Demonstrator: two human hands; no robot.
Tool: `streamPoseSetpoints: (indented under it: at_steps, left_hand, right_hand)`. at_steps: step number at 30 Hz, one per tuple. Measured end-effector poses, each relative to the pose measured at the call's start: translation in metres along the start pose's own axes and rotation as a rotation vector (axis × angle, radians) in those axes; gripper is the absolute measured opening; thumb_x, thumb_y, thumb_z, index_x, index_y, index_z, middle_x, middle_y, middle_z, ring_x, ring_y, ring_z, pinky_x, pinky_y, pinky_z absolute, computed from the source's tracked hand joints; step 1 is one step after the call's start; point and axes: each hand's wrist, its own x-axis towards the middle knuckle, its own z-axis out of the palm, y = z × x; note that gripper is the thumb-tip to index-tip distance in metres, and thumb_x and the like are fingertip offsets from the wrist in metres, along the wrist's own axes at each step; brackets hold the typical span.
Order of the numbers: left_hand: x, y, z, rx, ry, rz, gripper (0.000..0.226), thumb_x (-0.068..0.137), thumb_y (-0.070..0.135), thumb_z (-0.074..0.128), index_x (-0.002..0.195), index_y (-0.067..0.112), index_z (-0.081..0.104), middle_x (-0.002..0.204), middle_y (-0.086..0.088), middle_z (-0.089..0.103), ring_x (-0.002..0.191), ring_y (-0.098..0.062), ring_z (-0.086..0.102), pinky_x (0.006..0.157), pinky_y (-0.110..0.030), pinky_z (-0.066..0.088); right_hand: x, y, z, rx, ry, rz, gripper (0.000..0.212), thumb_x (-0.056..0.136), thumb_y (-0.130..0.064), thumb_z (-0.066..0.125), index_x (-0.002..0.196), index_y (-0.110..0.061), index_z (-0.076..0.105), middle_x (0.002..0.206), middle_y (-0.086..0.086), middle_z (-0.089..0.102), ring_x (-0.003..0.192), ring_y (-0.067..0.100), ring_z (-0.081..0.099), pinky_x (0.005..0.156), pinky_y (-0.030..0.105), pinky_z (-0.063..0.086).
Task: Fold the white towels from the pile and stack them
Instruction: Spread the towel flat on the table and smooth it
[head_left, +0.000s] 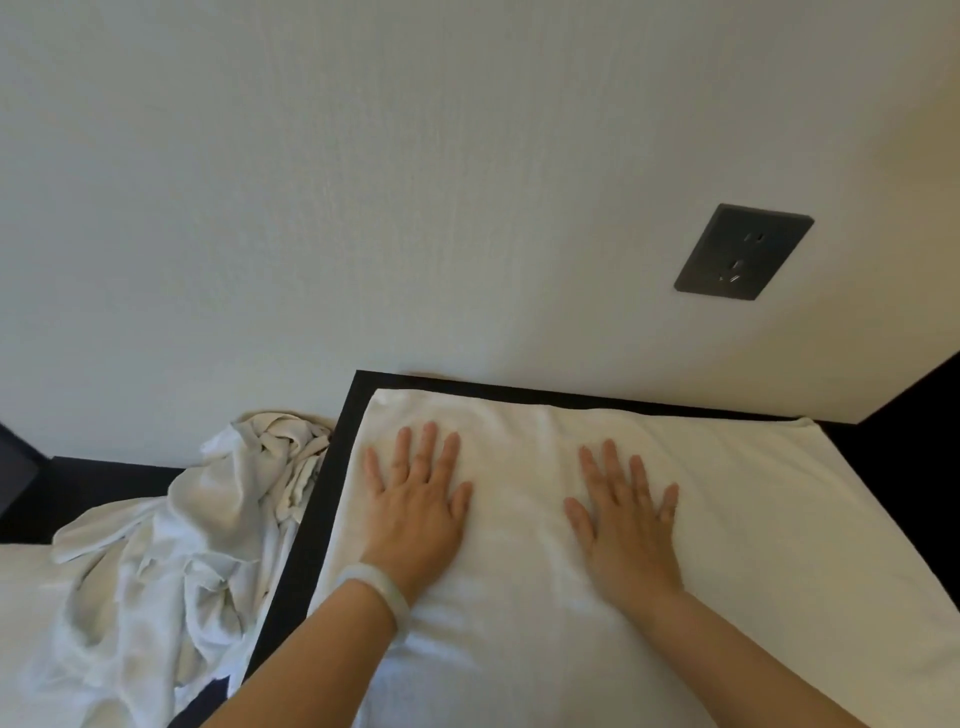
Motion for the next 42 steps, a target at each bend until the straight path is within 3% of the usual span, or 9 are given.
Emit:
streamPoseSetpoints:
  at_steps: [4,10,15,19,25,29,34,39,42]
  left_hand:
    - [0.000,0.000,0.002,-0.010,-0.010,0.000,0.071,0.087,0.057,-0.011,0.155,0.035,-0.009,0.164,0.005,-0.013,0.149,-0.021,-0.018,0.117,-0.055,-0.015]
    - [-0.006,-0.007,-0.005,0.054,-0.019,-0.121,0.071,0.089,0.052,-0.010,0.155,0.025,-0.012,0.163,0.000,-0.016,0.150,-0.021,-0.015,0.118,-0.056,-0.011]
    - [0.013,0.044,-0.013,-0.005,0.030,0.038,0.065,0.097,0.043,0.009,0.157,0.019,0.014,0.165,-0.005,0.005,0.151,-0.029,-0.001,0.118,-0.060,-0.003]
    - [0.046,0.028,-0.012,0.055,-0.077,-0.053,0.060,0.101,0.055,0.012,0.155,0.035,-0.005,0.164,0.004,-0.013,0.151,-0.023,-0.013,0.116,-0.063,-0.006]
    - [0.051,-0.013,-0.021,0.032,-0.037,-0.270,0.063,0.101,0.049,0.011,0.157,0.022,0.003,0.165,-0.005,-0.002,0.152,-0.025,-0.002,0.118,-0.060,0.006]
    - [0.035,0.086,-0.021,-0.005,0.149,0.139,0.057,0.097,0.033,0.030,0.140,0.000,0.049,0.148,-0.022,0.042,0.136,-0.042,0.041,0.107,-0.066,0.033]
    - [0.033,0.141,0.008,-0.009,-0.050,0.188,0.059,0.101,0.051,0.009,0.156,0.033,-0.006,0.163,0.005,-0.013,0.150,-0.022,-0.016,0.118,-0.056,-0.011]
    - [0.033,0.141,0.008,0.031,-0.060,0.152,0.061,0.100,0.051,0.008,0.155,0.033,-0.012,0.162,0.003,-0.018,0.149,-0.022,-0.018,0.117,-0.056,-0.011]
    - [0.032,0.143,0.005,-0.006,-0.082,0.140,0.061,0.101,0.051,0.011,0.155,0.033,-0.011,0.162,0.000,-0.019,0.149,-0.021,-0.019,0.118,-0.054,-0.011]
  right_hand:
    - [0.013,0.019,0.003,-0.095,-0.047,-0.277,0.063,0.096,-0.062,0.004,0.153,-0.040,-0.012,0.161,-0.013,-0.018,0.148,0.010,-0.020,0.119,0.046,-0.015]
    - [0.040,0.133,-0.035,-0.062,-0.070,0.197,0.064,0.102,-0.055,0.016,0.158,-0.028,0.003,0.166,-0.003,-0.003,0.153,0.015,-0.002,0.122,0.046,-0.004]
    - [0.041,0.054,-0.031,-0.019,0.074,-0.248,0.056,0.104,-0.046,0.030,0.157,-0.030,0.017,0.165,-0.005,0.010,0.152,0.012,0.001,0.119,0.044,-0.011]
    - [0.050,0.002,-0.009,-0.014,-0.027,-0.433,0.057,0.105,-0.049,0.023,0.157,-0.032,0.011,0.166,-0.009,0.001,0.152,0.008,-0.005,0.120,0.042,-0.011]
    - [0.064,0.056,-0.006,-0.023,0.048,-0.028,0.062,0.104,-0.051,0.016,0.158,-0.025,0.001,0.166,-0.002,-0.007,0.152,0.014,-0.008,0.122,0.042,-0.010]
    - [0.061,0.046,-0.002,0.030,0.032,-0.041,0.063,0.104,-0.048,0.017,0.158,-0.021,0.000,0.166,0.002,-0.009,0.152,0.018,-0.011,0.120,0.043,-0.014]
    - [0.062,0.113,-0.013,0.025,0.007,-0.187,0.056,0.107,-0.038,0.022,0.158,-0.023,0.005,0.165,-0.004,-0.005,0.151,0.009,-0.008,0.119,0.028,-0.014]
    - [0.059,0.253,-0.041,0.023,-0.008,0.245,0.061,0.106,-0.043,0.021,0.158,-0.017,0.005,0.166,0.001,-0.002,0.152,0.014,-0.003,0.123,0.036,0.001]
    - [0.060,0.263,-0.046,-0.054,0.016,0.290,0.064,0.104,-0.049,0.020,0.158,-0.017,0.009,0.166,0.001,0.001,0.153,0.016,-0.003,0.123,0.041,-0.003]
